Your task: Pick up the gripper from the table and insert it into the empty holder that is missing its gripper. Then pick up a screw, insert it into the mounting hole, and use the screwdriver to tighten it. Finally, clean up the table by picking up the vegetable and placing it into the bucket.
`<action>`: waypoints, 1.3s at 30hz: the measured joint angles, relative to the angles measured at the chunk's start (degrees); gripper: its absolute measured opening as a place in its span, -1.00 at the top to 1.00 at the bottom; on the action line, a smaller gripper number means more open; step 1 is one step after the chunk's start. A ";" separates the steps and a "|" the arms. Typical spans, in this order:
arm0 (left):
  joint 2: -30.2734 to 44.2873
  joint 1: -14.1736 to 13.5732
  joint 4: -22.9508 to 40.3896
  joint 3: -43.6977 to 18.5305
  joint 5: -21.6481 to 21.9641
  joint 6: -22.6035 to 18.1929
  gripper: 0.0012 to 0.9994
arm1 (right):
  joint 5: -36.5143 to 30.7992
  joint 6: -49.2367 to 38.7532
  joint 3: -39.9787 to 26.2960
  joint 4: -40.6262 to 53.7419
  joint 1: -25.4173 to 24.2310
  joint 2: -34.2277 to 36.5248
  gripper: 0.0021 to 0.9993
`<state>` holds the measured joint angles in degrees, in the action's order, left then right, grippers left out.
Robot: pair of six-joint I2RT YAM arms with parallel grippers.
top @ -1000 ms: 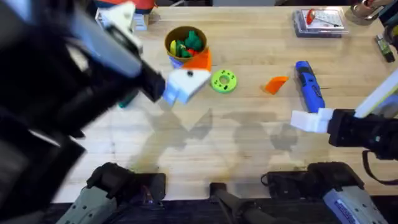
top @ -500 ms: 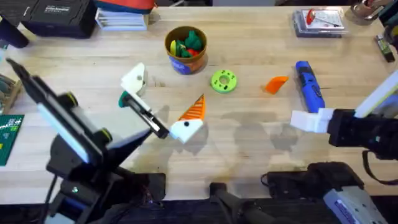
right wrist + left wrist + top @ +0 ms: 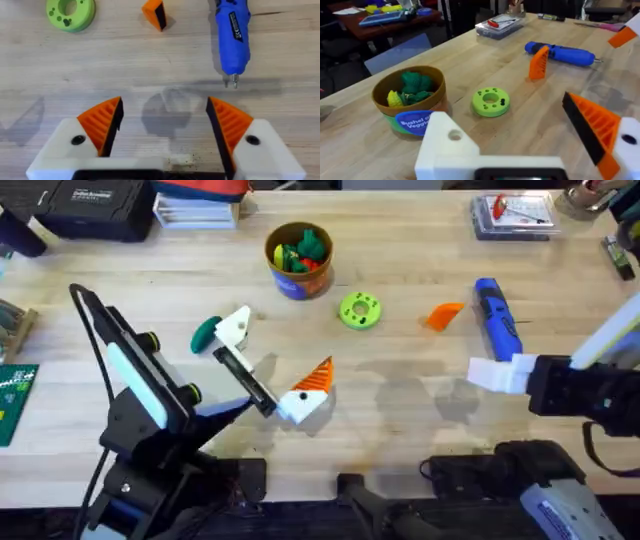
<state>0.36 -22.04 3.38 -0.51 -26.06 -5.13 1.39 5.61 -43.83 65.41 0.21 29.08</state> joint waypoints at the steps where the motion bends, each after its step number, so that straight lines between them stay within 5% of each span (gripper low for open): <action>1: 0.00 0.00 0.00 0.00 -0.12 0.02 -0.97 | -0.02 0.00 0.00 0.00 0.00 0.02 -0.99; 26: 0.00 0.00 -0.13 0.00 -1.24 0.41 -0.97 | -0.08 -0.02 0.00 -0.47 0.00 0.02 -0.99; 39: 0.00 0.00 -0.13 0.00 -1.62 14.82 -0.97 | -0.46 0.24 0.00 -16.08 0.00 0.02 -0.99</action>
<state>0.36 -22.04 3.25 -0.51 -27.68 9.70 0.93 5.85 -43.83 49.33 0.21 29.10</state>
